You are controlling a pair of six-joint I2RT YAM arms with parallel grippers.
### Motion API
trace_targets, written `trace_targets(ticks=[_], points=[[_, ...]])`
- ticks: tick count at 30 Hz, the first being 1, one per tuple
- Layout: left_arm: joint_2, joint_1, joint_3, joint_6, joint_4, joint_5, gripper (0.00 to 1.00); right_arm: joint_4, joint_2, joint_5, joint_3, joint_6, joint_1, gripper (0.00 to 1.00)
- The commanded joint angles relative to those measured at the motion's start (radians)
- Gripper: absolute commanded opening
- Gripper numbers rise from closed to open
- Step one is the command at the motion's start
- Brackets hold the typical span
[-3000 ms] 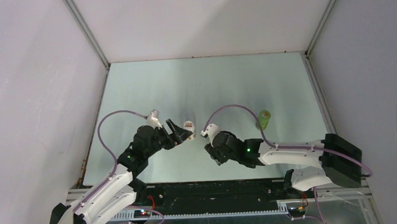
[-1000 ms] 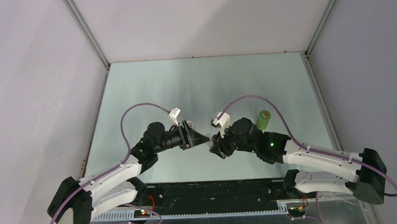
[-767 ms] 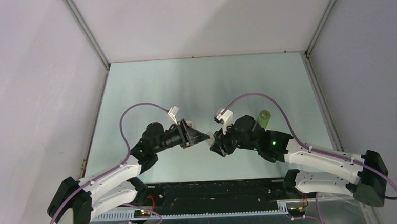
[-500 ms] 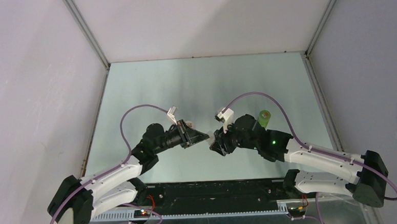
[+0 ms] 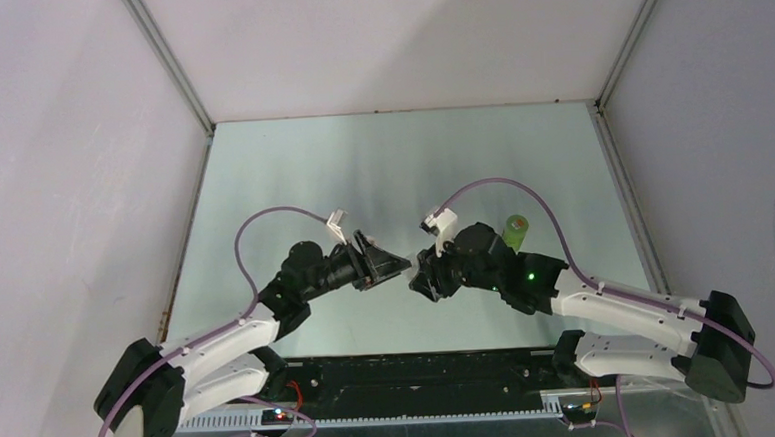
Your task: Sort the pills into containers
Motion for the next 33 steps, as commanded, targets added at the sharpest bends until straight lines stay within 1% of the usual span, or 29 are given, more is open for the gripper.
trace_targets(ticks=[1,3,6,9,10,12,16,18,24,29,33], points=[[-0.059,-0.002,0.054,0.06,-0.111,-0.091,0.76,-0.016,0.019,0.09,0.034,0.033,-0.014,0.42],[-0.087,0.001,0.083,0.096,-0.201,-0.147,0.8,-0.027,0.027,0.115,0.024,0.043,-0.019,0.42],[-0.145,0.007,0.109,0.149,-0.364,-0.241,0.82,-0.029,0.039,0.142,0.002,0.065,-0.038,0.42],[-0.191,0.018,0.112,0.173,-0.456,-0.342,0.83,-0.031,0.065,0.179,-0.019,0.081,-0.06,0.43],[-0.211,0.02,0.108,0.181,-0.501,-0.357,0.84,-0.029,0.087,0.185,-0.023,0.09,-0.071,0.43],[-0.236,0.025,0.103,0.188,-0.536,-0.385,0.84,-0.023,0.128,0.21,-0.034,0.106,-0.088,0.43],[-0.267,0.031,0.095,0.197,-0.57,-0.391,0.85,0.019,0.22,0.245,-0.054,0.131,-0.124,0.44],[-0.275,0.034,0.091,0.2,-0.578,-0.42,0.85,0.055,0.263,0.252,-0.062,0.134,-0.137,0.44],[-0.287,0.038,0.078,0.203,-0.593,-0.427,0.85,0.123,0.36,0.28,-0.065,0.143,-0.145,0.46],[-0.301,0.041,0.069,0.206,-0.598,-0.434,0.85,0.123,0.409,0.258,-0.065,0.173,-0.158,0.55],[-0.301,0.043,0.066,0.208,-0.596,-0.437,0.85,0.121,0.426,0.192,-0.065,0.188,-0.182,0.62]])
